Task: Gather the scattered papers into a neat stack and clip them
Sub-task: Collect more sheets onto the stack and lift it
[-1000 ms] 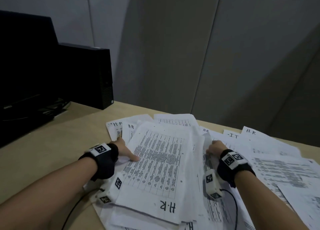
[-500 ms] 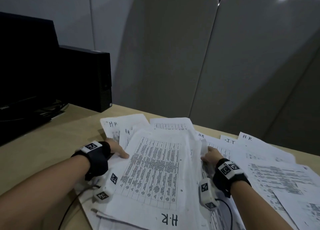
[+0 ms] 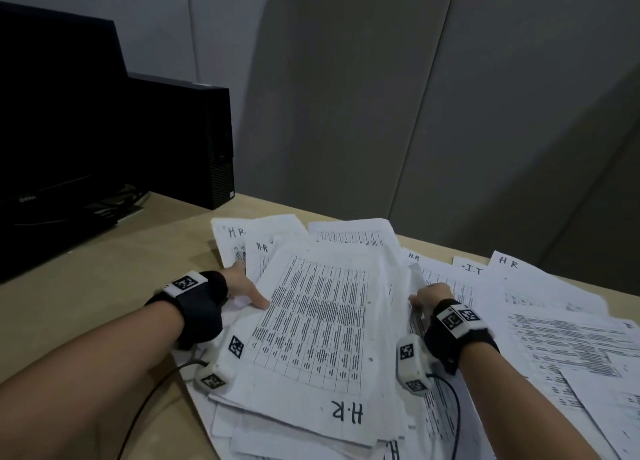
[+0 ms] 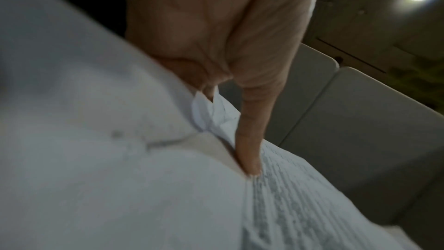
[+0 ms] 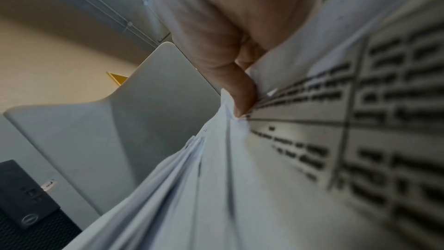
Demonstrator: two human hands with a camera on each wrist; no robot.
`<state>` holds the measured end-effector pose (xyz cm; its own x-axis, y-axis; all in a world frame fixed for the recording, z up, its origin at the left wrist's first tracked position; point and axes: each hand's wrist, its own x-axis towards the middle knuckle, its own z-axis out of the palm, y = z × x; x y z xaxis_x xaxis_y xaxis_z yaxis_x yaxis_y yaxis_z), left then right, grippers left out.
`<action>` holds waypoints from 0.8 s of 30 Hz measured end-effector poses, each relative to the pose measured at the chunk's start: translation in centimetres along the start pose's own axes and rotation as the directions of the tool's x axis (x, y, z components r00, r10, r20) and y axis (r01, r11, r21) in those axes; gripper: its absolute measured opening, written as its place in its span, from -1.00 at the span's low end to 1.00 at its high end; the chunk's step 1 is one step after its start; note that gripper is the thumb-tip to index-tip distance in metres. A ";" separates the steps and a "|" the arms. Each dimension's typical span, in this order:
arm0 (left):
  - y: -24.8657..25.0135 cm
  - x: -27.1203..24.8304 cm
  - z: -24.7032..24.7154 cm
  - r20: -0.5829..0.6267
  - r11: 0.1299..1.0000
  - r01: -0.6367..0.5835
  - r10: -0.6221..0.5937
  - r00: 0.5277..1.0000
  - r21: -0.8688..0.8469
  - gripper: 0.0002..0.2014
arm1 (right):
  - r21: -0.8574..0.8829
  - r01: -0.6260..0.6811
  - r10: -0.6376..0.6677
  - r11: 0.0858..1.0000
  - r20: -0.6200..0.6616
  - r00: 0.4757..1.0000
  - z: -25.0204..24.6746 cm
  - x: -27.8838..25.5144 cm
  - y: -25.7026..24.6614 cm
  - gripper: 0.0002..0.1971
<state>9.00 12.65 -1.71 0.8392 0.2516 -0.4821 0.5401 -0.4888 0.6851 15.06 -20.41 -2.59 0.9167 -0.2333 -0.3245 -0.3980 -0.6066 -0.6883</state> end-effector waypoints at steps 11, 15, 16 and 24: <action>-0.1 -0.9 0.6 0.018 0.999 0.035 -0.036 0.999 0.014 -0.37 | 0.332 0.084 -0.038 0.940 -0.141 0.989 1.4 0.6 1.0 -0.78; 0.4 -0.7 0.4 0.098 0.994 0.072 -0.064 0.993 -0.078 -0.51 | 0.441 0.112 -0.065 0.891 -0.120 0.991 1.6 0.4 1.5 -0.82; 0.5 -0.7 0.5 0.110 0.994 0.065 -0.055 0.992 -0.090 -0.53 | 0.451 0.114 -0.068 0.885 -0.118 0.991 1.6 0.3 1.5 -0.83; 0.4 -0.6 2.6 0.005 0.997 -0.053 0.053 0.999 -0.051 -0.36 | 0.378 0.075 -0.049 0.923 -0.079 0.996 1.5 0.8 1.5 -0.82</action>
<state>8.54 10.08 -2.56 0.8666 0.2212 -0.4474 0.4973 -0.4586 0.7365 15.14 -20.32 -4.84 0.9351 -0.2624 -0.2381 -0.3118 -0.2903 -0.9047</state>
